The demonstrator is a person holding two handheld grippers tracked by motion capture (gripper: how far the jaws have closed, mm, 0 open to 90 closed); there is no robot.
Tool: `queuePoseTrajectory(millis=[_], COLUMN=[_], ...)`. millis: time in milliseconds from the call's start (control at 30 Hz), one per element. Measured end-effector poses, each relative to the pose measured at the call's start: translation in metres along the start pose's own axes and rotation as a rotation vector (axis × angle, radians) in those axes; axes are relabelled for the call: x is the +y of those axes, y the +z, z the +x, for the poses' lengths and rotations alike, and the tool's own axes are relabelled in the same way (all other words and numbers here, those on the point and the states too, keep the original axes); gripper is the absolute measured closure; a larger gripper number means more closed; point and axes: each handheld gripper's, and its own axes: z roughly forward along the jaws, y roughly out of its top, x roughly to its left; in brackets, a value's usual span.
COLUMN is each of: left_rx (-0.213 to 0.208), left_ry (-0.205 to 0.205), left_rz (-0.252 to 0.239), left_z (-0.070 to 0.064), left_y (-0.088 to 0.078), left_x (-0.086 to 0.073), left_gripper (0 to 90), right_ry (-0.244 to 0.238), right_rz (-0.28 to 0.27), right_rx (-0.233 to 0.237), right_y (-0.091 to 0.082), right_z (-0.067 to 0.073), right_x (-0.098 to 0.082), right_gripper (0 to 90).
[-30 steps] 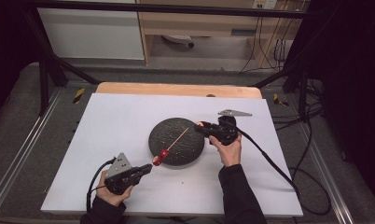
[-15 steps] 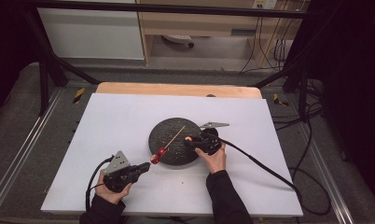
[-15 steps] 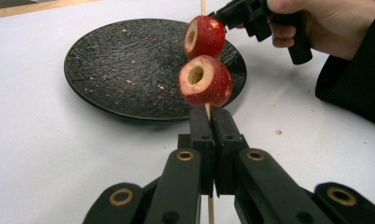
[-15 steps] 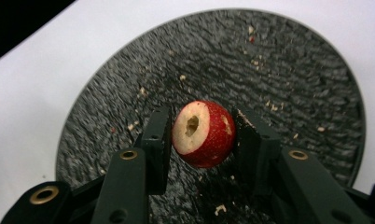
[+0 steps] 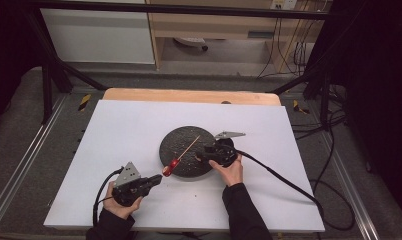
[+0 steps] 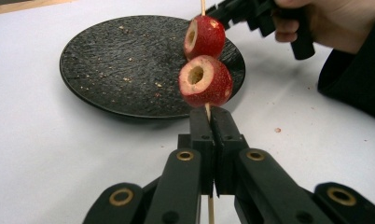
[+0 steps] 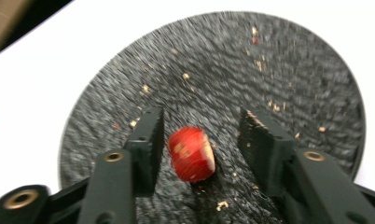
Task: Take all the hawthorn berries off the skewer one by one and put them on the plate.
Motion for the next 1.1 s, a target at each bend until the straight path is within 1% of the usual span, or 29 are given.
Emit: queuePoseTrajectory(millis=[33,67,100,133,167,200,233,267,300,333,367,400,500,533,667,800,833,867,900,933,1000,1100], left_rx=[-0.001,-0.002,-0.002,-0.002,-0.003,-0.004,-0.004,-0.005,-0.006,-0.008,-0.009,-0.012,-0.018,-0.022,-0.028,-0.038,-0.04,-0.044,-0.047,-0.05,-0.054,-0.061], left_ry=[-0.001,0.0,0.001,0.001,0.002,0.003,0.002,0.004,0.004,0.005,0.008,0.009,0.014,0.016,0.024,0.031,0.033,0.038,0.04,0.042,0.049,0.057], left_rz=[0.0,0.001,0.001,0.002,0.003,0.003,0.004,0.004,0.005,0.006,0.007,0.009,0.011,0.013,0.016,0.024,0.026,0.03,0.03,0.032,0.034,0.036], left_z=[0.0,0.0,-0.001,-0.001,-0.001,-0.002,-0.002,-0.002,-0.003,-0.003,-0.004,-0.005,-0.008,-0.009,-0.012,-0.016,-0.017,-0.018,-0.02,-0.021,-0.023,-0.025], left_y=[0.0,0.0,0.0,0.0,0.001,0.001,0.001,0.002,0.002,0.003,0.003,0.004,0.006,0.007,0.011,0.014,0.015,0.016,0.017,0.018,0.019,0.019], left_x=[0.0,0.0,0.0,0.0,0.0,0.0,0.0,0.001,0.001,0.001,0.001,0.001,0.001,0.001,0.001,0.001,0.001,0.001,0.001,0.001,0.001,0.001], left_gripper=[88.4,88.4,88.4,88.4,88.5,88.4,88.4,88.4,88.4,88.4,88.4,88.4,88.4,88.4,88.4,88.4,88.5,88.4,88.4,88.5,88.4,88.4], right_ry=[-0.003,-0.003,-0.012,-0.012,-0.016,-0.023,-0.023,-0.03,-0.038,-0.038,-0.041,-0.041,-0.047,-0.048,-0.043,-0.043,-0.051,-0.052,-0.052,-0.049,-0.046,-0.033], right_rz=[-0.021,-0.021,-0.035,-0.035,-0.04,-0.038,-0.038,-0.038,-0.034,-0.034,-0.024,-0.024,-0.019,-0.021,-0.026,-0.023,-0.023,-0.017,-0.017,-0.013,-0.02,-0.031], right_rx=[0.008,0.008,0.021,0.021,0.036,0.042,0.042,0.051,0.063,0.063,0.077,0.077,0.099,0.114,0.133,0.172,0.18,0.19,0.19,0.2,0.213,0.238], right_y=[-0.008,-0.008,-0.015,-0.015,-0.022,-0.026,-0.026,-0.029,-0.033,-0.033,-0.037,-0.037,-0.041,-0.043,-0.044,-0.041,-0.039,-0.036,-0.036,-0.035,-0.034,-0.034], right_z=[0.003,0.003,0.007,0.007,0.011,0.013,0.013,0.016,0.02,0.02,0.026,0.026,0.033,0.037,0.042,0.048,0.049,0.051,0.051,0.051,0.052,0.053], right_x=[0.003,0.003,0.005,0.005,0.006,0.006,0.006,0.006,0.004,0.004,0.002,0.002,-0.002,-0.005,-0.009,-0.017,-0.019,-0.023,-0.023,-0.023,-0.024,-0.025], right_gripper=[41.2,41.2,32.4,32.4,23.7,20.7,20.7,17.7,10.9,10.9,7.9,7.9,6.3,5.8,7.2,12.2,13.9,17.8,17.8,19.4,25.2,31.5])
